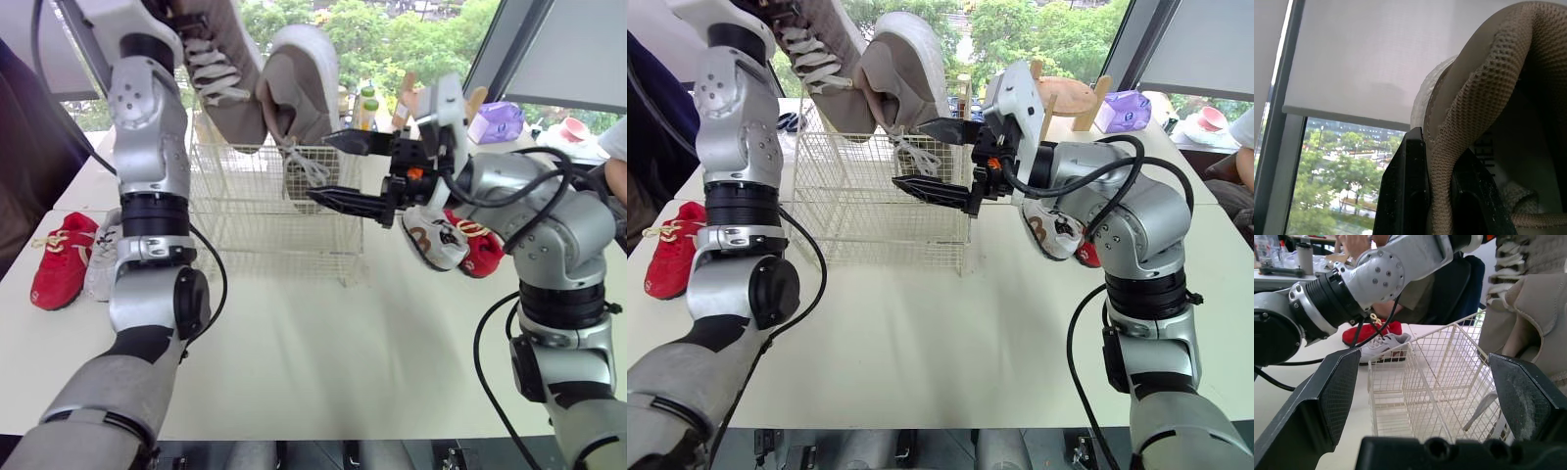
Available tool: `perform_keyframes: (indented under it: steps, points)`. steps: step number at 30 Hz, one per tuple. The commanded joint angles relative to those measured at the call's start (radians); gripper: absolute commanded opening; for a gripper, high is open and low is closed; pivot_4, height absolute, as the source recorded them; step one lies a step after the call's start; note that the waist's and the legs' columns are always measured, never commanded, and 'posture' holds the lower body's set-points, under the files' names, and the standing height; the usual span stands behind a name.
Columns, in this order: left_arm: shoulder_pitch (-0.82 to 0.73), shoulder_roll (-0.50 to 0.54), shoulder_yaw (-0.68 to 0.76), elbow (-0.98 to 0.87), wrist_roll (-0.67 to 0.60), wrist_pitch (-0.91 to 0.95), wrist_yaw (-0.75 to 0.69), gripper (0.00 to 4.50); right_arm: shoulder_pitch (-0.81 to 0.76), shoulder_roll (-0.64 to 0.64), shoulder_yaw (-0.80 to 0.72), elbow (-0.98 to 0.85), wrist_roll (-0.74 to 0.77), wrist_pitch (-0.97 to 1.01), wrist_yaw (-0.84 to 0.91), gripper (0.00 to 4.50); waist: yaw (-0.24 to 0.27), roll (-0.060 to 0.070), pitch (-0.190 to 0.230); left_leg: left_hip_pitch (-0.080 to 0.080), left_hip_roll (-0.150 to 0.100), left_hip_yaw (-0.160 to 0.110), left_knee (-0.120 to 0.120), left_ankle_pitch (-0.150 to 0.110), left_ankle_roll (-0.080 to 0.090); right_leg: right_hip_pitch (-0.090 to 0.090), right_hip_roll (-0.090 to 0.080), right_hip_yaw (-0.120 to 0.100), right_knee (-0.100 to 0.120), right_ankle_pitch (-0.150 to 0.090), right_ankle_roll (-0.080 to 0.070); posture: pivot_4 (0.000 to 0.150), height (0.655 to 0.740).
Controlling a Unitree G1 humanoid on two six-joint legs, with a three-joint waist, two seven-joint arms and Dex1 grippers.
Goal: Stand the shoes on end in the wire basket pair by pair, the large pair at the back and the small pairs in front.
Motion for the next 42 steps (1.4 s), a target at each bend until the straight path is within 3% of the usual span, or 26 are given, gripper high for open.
perform_keyframes:
  steps: [1,5,7,12,13,15,20,23,26,29,32,35,36,37,39,42]
  points:
    - [0.092,-0.018,-0.053,-0.121,0.025,0.045,-0.005,0.09,0.006,-0.011,-0.042,-0.051,0.027,-0.003,-0.010,4.50,0.002,0.000,0.000,0.001,0.000,0.000,0.000,0.000,0.000,0.001,0.000,0.000,0.000,0.000,0.000,0.150,0.7400]
    - [0.286,-0.060,-0.088,-0.361,-0.025,0.222,-0.009,0.09,0.029,-0.018,-0.043,-0.055,0.029,-0.007,-0.013,4.50,0.000,0.000,-0.001,0.002,0.001,0.000,0.000,0.000,0.000,0.002,-0.001,0.001,0.000,0.000,0.000,0.150,0.7400]
    - [0.380,-0.051,-0.134,-0.448,0.014,0.266,-0.029,0.09,0.030,-0.012,-0.038,-0.050,0.029,-0.012,-0.013,4.50,0.000,0.000,-0.001,0.002,0.001,0.000,0.000,0.000,0.000,0.002,-0.001,0.001,0.000,0.000,0.000,0.150,0.7400]
    - [0.470,-0.048,-0.141,-0.514,0.020,0.369,-0.022,0.09,0.024,0.002,-0.026,-0.022,0.015,-0.032,-0.009,4.50,0.000,0.001,-0.001,0.003,0.001,0.000,0.000,0.000,0.000,0.002,0.000,0.001,-0.001,0.000,0.000,0.150,0.7400]
    - [0.470,-0.043,-0.130,-0.521,0.001,0.382,-0.038,0.67,0.023,0.004,-0.021,-0.015,0.009,-0.038,-0.005,4.50,0.000,0.001,-0.001,0.003,0.001,0.000,0.000,0.000,0.000,0.002,0.000,0.001,-0.001,0.000,0.000,0.150,0.7400]
    - [0.465,-0.031,-0.115,-0.535,-0.016,0.405,-0.055,1.21,0.020,0.006,-0.014,-0.003,0.001,-0.049,0.002,4.50,0.000,0.001,-0.001,0.004,0.001,0.000,0.000,0.000,0.000,0.003,0.000,0.001,-0.001,0.000,0.000,0.150,0.7400]
    - [0.498,0.017,-0.049,-0.662,-0.127,0.521,-0.118,3.71,0.020,0.013,-0.019,0.058,-0.049,-0.097,-0.022,4.50,0.000,0.001,-0.001,0.004,0.001,0.000,0.000,0.000,0.000,0.003,0.000,0.001,0.000,0.000,0.000,0.150,0.7400]
    - [0.563,0.088,-0.009,-0.779,-0.231,0.614,-0.213,3.71,0.027,0.054,-0.087,0.122,-0.045,-0.121,-0.093,4.50,-0.004,0.001,-0.001,0.004,0.001,0.000,0.000,0.000,0.000,0.003,0.000,0.001,0.000,0.000,0.000,0.150,0.7400]
    - [0.629,0.148,0.109,-0.903,-0.447,0.809,-0.237,3.71,0.051,0.078,-0.196,0.170,-0.022,-0.144,-0.171,4.50,-0.006,0.001,-0.001,0.004,0.002,-0.001,0.000,0.000,0.000,0.003,0.000,0.001,0.000,0.000,0.000,0.150,0.7400]
    - [0.713,0.200,0.208,-1.009,-0.657,0.974,-0.223,3.71,0.099,0.086,-0.273,0.250,-0.103,-0.257,-0.264,4.50,-0.004,0.001,-0.001,0.004,0.002,-0.001,0.000,0.000,0.000,0.003,0.000,0.001,-0.001,0.000,0.000,0.150,0.7400]
    - [0.769,0.216,0.201,-1.131,-0.666,0.995,-0.148,3.71,0.166,0.092,-0.320,0.357,-0.197,-0.384,-0.357,4.50,0.004,0.001,-0.001,0.006,0.001,-0.001,0.000,0.000,0.000,0.006,-0.001,0.001,-0.001,0.000,0.000,0.150,0.7400]
    - [0.840,0.205,0.223,-1.191,-1.020,1.057,-0.137,3.71,0.274,0.116,-0.350,0.412,-0.264,-0.485,-0.432,4.50,0.003,0.001,-0.002,0.009,0.000,-0.002,0.000,0.000,0.000,0.009,-0.001,0.001,-0.002,0.000,-0.001,0.150,0.7400]
    - [0.880,0.210,0.204,-1.217,-1.069,1.066,-0.136,4.23,0.315,0.123,-0.343,0.413,-0.310,-0.521,-0.472,4.50,0.000,0.002,-0.002,0.012,0.001,-0.002,-0.001,0.000,0.000,0.012,-0.001,0.002,-0.003,0.000,-0.001,0.150,0.7400]
    - [0.926,0.224,0.168,-1.248,-1.091,1.073,-0.144,4.47,0.361,0.133,-0.333,0.410,-0.348,-0.553,-0.503,4.50,-0.001,0.002,-0.002,0.015,0.001,-0.001,-0.002,-0.001,0.001,0.014,-0.001,0.002,-0.003,-0.001,-0.001,0.150,0.7400]
    - [1.001,0.263,0.083,-1.298,-1.087,1.091,-0.172,4.47,0.446,0.140,-0.304,0.398,-0.427,-0.600,-0.550,4.50,-0.004,0.003,-0.002,0.015,0.001,0.000,-0.003,-0.001,0.001,0.014,-0.001,0.003,-0.003,-0.001,-0.001,0.150,0.7400]
    - [1.043,0.269,0.020,-1.317,-1.134,1.062,-0.179,4.47,0.532,0.162,-0.286,0.349,-0.414,-0.586,-0.531,4.50,-0.009,0.005,-0.003,0.016,0.002,0.000,-0.003,0.000,0.000,0.014,0.001,0.004,-0.002,-0.001,-0.002,0.150,0.7400]
